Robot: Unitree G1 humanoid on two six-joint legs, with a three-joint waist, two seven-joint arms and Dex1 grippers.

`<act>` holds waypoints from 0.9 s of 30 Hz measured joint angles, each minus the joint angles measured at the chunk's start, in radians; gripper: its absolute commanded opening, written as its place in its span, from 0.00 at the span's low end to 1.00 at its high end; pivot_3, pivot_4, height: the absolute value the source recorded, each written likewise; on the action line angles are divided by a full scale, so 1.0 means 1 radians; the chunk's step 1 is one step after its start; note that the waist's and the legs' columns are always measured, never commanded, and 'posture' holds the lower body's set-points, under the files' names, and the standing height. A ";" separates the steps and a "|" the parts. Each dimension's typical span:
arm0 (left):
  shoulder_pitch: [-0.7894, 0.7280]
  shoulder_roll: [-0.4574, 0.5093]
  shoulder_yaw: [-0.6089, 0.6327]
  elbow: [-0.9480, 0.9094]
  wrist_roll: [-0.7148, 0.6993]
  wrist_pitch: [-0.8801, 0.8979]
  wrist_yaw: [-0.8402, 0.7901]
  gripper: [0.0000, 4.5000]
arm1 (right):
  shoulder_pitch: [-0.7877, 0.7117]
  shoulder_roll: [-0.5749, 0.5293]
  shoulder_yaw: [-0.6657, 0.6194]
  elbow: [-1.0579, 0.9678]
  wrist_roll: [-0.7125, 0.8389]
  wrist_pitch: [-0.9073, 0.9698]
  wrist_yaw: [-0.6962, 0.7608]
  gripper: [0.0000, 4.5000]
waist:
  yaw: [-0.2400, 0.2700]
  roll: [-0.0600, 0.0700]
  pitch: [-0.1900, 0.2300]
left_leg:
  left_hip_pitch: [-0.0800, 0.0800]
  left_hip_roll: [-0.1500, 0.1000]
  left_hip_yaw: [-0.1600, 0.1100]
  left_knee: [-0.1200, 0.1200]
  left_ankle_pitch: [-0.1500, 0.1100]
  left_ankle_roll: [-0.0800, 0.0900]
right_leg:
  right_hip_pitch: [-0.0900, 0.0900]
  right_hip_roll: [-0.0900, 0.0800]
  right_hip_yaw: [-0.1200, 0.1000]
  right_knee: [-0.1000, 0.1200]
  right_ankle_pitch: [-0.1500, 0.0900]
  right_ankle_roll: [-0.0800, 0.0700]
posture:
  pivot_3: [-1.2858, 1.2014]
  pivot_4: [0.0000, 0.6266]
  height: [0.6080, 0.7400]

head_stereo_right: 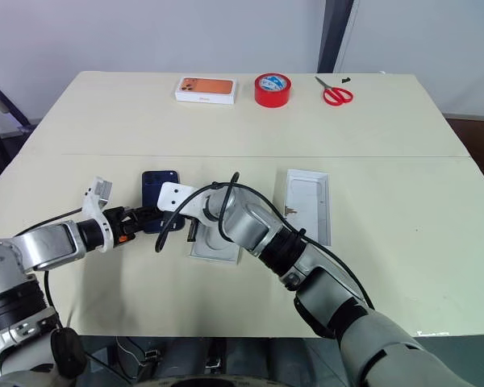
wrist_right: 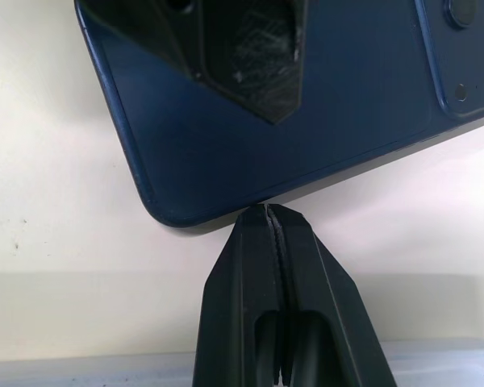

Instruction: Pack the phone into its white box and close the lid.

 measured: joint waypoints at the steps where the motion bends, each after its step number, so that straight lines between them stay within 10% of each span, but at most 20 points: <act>1: 0.002 0.000 0.002 0.007 -0.017 -0.009 0.018 0.86 | 0.000 0.001 0.000 0.000 -0.002 0.000 0.000 0.00 | 0.000 0.000 0.000 | 0.000 0.000 0.000 0.000 0.000 0.000 | 0.000 0.000 0.000 0.000 0.000 0.000 | 0.52 0.24 0.88; 7: 0.062 0.009 -0.014 0.045 -0.156 -0.104 0.135 0.27 | 0.003 0.001 0.000 -0.008 -0.005 0.001 0.000 0.00 | -0.002 -0.001 0.000 | -0.001 0.000 0.000 0.000 0.000 0.000 | -0.001 0.000 0.000 0.000 0.000 0.000 | 0.52 0.24 0.88; 17: 0.173 0.093 -0.149 0.039 -0.430 -0.331 0.271 0.25 | 0.003 -0.001 -0.003 -0.057 -0.004 0.012 0.009 0.00 | -0.003 -0.001 0.000 | -0.001 0.000 0.000 0.000 0.000 0.000 | -0.002 0.000 0.000 0.000 0.000 0.000 | 0.52 0.24 0.88; 21: 0.202 0.120 -0.194 0.017 -0.520 -0.421 0.282 0.01 | 0.003 -0.011 -0.006 -0.078 -0.004 0.025 0.011 0.00 | -0.002 -0.001 0.000 | -0.001 0.000 0.000 0.000 0.000 0.000 | -0.002 0.000 0.000 -0.001 0.000 0.000 | 0.52 0.24 0.88; 27: 0.245 0.166 -0.251 -0.007 -0.575 -0.517 0.287 0.01 | 0.003 -0.046 -0.027 -0.149 0.000 0.053 0.016 0.00 | -0.004 0.000 0.001 | -0.001 0.001 0.000 -0.001 0.000 0.000 | -0.002 0.000 0.000 -0.002 0.000 0.000 | 0.52 0.24 0.88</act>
